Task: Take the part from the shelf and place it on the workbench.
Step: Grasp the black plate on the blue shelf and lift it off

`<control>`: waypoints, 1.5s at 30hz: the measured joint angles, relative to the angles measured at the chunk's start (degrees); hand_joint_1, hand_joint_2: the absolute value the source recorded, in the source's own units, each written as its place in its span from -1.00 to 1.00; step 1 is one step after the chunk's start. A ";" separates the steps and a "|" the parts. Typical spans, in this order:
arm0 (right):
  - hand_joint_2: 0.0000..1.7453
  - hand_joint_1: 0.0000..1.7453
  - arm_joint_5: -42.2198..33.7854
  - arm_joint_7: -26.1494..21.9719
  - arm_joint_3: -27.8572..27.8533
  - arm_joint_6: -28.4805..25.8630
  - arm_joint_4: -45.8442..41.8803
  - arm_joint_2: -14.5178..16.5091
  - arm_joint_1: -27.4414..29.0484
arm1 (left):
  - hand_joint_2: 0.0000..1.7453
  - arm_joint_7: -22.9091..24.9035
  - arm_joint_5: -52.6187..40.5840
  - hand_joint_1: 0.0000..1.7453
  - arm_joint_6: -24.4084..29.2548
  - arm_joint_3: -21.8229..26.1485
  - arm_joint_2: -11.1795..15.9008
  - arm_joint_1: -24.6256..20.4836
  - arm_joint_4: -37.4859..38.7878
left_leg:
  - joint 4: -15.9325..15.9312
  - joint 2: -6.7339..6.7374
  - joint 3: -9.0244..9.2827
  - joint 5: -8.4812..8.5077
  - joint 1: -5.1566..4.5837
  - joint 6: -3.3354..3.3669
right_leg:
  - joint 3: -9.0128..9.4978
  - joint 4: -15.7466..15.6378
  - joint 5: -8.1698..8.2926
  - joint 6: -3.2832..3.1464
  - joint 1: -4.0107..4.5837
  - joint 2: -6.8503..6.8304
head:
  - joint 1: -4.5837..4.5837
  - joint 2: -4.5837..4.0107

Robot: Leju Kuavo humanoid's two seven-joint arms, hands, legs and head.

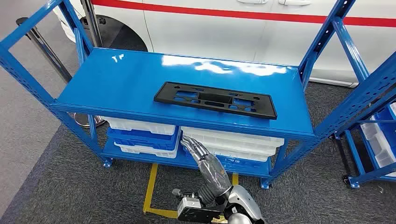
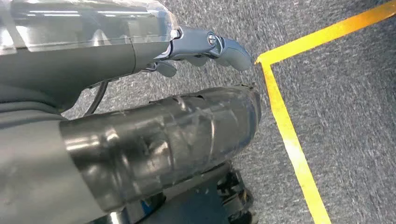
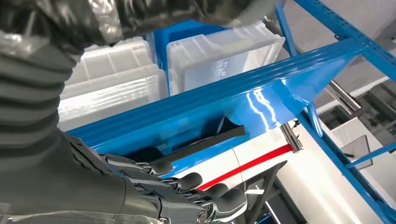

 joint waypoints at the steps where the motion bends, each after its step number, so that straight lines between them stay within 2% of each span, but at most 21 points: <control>1: 1.00 -1.00 0.08 0.05 -0.02 0.03 0.01 -0.01 -0.04 | -1.00 -0.05 0.01 -1.00 -0.13 0.00 0.01 0.04 0.00 | 0.15 -0.02 -0.03 -0.19 0.00 -0.23 | 0.84 -1.65 0.14 0.01 0.02 -0.16 | 0.01 0.00; 4: 1.00 -1.00 0.90 0.29 -0.08 -0.04 0.04 -0.15 -0.19 | -1.00 -0.42 0.23 -1.00 -1.18 0.00 0.02 0.13 0.00 | 0.76 -0.05 -0.31 -0.70 -0.18 -1.34 | 2.23 -5.19 0.39 -0.79 0.49 -0.21 | -0.08 0.00; 8: 1.00 -1.00 2.75 0.34 -0.11 -1.68 -0.02 -0.42 -0.26 | -1.00 -0.80 0.50 -1.00 -2.27 0.00 0.02 0.18 0.00 | 1.65 -0.01 -0.67 -1.66 0.10 -2.62 | 2.25 -5.54 0.44 -2.48 0.67 0.09 | -0.21 0.00; 11: 1.00 -1.00 4.80 0.18 -0.11 -3.51 -0.04 -0.41 -0.41 | -1.00 -0.88 0.52 -1.00 -2.80 0.00 0.04 0.26 0.00 | 10.46 -0.11 -5.02 -6.18 0.14 -2.75 | 2.48 -5.77 0.39 -3.35 0.91 0.09 | -0.29 0.00; 13: 1.00 -1.00 6.16 0.08 -0.11 -4.68 -0.03 -0.40 -0.41 | -1.00 -0.93 0.52 -1.00 -3.12 0.00 0.08 0.37 0.00 | 15.66 -0.12 -7.91 -7.32 0.04 -2.54 | 2.55 -5.73 0.29 -3.66 1.31 0.18 | -0.30 0.00; 15: 1.00 -1.00 7.24 -0.17 -0.11 -5.98 -0.04 -0.40 -0.42 | -1.00 -0.94 0.51 -1.00 -3.51 0.00 0.13 0.44 0.00 | 13.27 -0.16 -7.18 -4.44 -0.14 -2.03 | 2.80 -5.70 0.18 -3.81 1.61 0.41 | -0.30 0.00; 17: 1.00 -1.00 8.39 -0.62 -0.11 -7.72 -0.21 -0.37 -0.44 | -1.00 -0.94 0.44 -1.00 -3.80 0.00 0.23 0.39 0.00 | 6.20 -0.29 -4.15 -0.70 -0.54 -1.19 | 2.98 -5.63 0.06 -3.75 1.82 0.59 | -0.30 0.00; 18: 1.00 -1.00 8.93 -0.86 -0.11 -8.62 -0.36 -0.35 -0.47 | -1.00 -0.95 0.38 -1.00 -3.87 0.00 0.28 0.32 0.00 | 3.53 -0.35 -3.01 0.23 -0.75 -0.87 | 2.92 -5.58 0.04 -3.60 1.89 0.64 | -0.29 0.00; 20: 1.00 -1.00 9.66 -1.25 -0.11 -9.99 -0.73 -0.32 -0.50 | -1.00 -0.95 0.15 -1.00 -4.01 -0.01 0.36 0.29 0.00 | 1.54 -0.45 -2.27 0.37 -1.11 -0.57 | 2.71 -5.57 0.12 -3.13 1.90 0.69 | -0.28 0.00; 24: 1.00 -1.00 9.97 -1.72 -0.17 -11.19 -1.60 -0.32 -0.46 | -1.00 -0.95 -0.11 -1.00 -4.39 0.00 0.39 0.40 0.00 | 0.37 -0.31 -1.74 0.96 -0.63 0.28 | 2.44 -4.68 -0.67 -2.09 1.82 0.52 | -0.24 0.00; 26: 1.00 -1.00 10.05 -2.01 -0.25 -11.67 -1.84 -0.32 -0.45 | -1.00 -0.96 -0.18 -1.00 -4.52 -0.01 0.39 0.29 0.00 | 0.21 -0.23 -1.59 0.97 -0.64 0.65 | 0.41 -0.20 -3.30 -1.75 1.64 0.39 | -0.21 0.00; 28: 1.00 -1.00 10.23 -2.20 -0.33 -12.10 -1.95 -0.35 -0.24 | -1.00 -0.96 -0.25 -1.00 -4.66 -0.02 0.39 0.22 0.00 | 0.25 -0.15 -1.57 0.85 -0.67 0.89 | -3.21 7.02 -6.33 -1.39 1.44 0.35 | -0.20 0.00; 29: 1.00 -1.00 10.32 -2.23 -0.38 -12.23 -1.94 -0.38 -0.10 | -1.00 -0.96 -0.26 -1.00 -4.71 -0.02 0.39 0.24 0.00 | 0.29 -0.13 -1.53 0.78 -0.68 0.89 | -4.40 9.22 -6.68 -1.25 1.31 0.33 | -0.20 0.00; 30: 1.00 -1.00 10.38 -2.24 -0.45 -12.35 -1.94 -0.40 0.01 | -1.00 -0.96 -0.27 -1.00 -4.73 -0.02 0.39 0.27 0.00 | 0.36 -0.12 -1.46 0.67 -0.68 0.84 | -4.61 9.36 -5.90 -1.15 1.17 0.27 | -0.21 0.00; 32: 1.00 -1.00 10.42 -2.24 -0.62 -12.53 -1.94 -0.43 0.04 | -1.00 -0.96 -0.31 -1.00 -4.75 -0.04 0.38 0.30 0.00 | 0.60 -0.15 -1.17 0.31 -0.64 0.57 | -1.85 3.45 -2.05 -1.12 0.90 0.04 | -0.20 0.00; 34: 1.00 -1.00 10.43 -2.23 -0.78 -12.66 -1.95 -0.43 0.00 | -1.00 -0.95 -0.41 -1.00 -4.77 -0.06 0.35 0.28 0.00 | 0.96 -0.18 -1.01 -0.21 -0.81 0.01 | 1.38 -3.11 0.15 -1.40 1.00 -0.18 | -0.19 0.00; 35: 1.00 -1.00 10.43 -2.22 -0.84 -12.70 -1.96 -0.43 0.01 | -1.00 -0.95 -0.45 -1.00 -4.78 -0.07 0.34 0.27 0.00 | 1.08 -0.18 -0.99 -0.41 -0.91 -0.33 | 2.14 -4.72 0.30 -1.62 1.09 -0.20 | -0.21 0.00; 38: 1.00 -1.00 10.43 -2.22 -1.01 -12.73 -2.04 -0.43 0.06 | -1.00 -0.94 -0.46 -1.00 -4.79 -0.07 0.35 0.19 0.00 | 1.02 -0.11 -0.78 -0.80 -0.87 -1.37 | 2.48 -5.38 -0.08 -2.60 1.25 0.05 | -0.27 0.00; 40: 1.00 -1.00 10.43 -2.22 -1.08 -12.75 -2.16 -0.41 -0.01 | -1.00 -0.94 -0.46 -1.00 -4.79 -0.10 0.35 0.14 0.00 | 3.24 -0.14 -1.58 -2.23 -0.71 -1.92 | 3.04 -5.78 -0.17 -3.35 1.12 0.11 | -0.27 0.00; 43: 1.00 -1.00 10.43 -2.22 -1.09 -12.77 -2.22 -0.38 0.01 | -1.00 -0.94 -0.46 -1.00 -4.79 -0.13 0.35 0.24 0.02 | 13.72 -0.19 -7.08 -6.58 -0.63 -2.29 | 3.73 -5.92 -0.67 -4.13 1.25 0.02 | -0.32 0.00; 45: 1.00 -1.00 10.43 -2.22 -1.09 -12.77 -2.21 -0.38 0.06 | -1.00 -0.94 -0.46 -1.00 -4.79 -0.13 0.35 0.35 0.02 | 18.36 -0.19 -10.11 -7.32 -0.63 -2.34 | 4.09 -5.91 -1.02 -4.30 1.41 0.11 | -0.31 0.00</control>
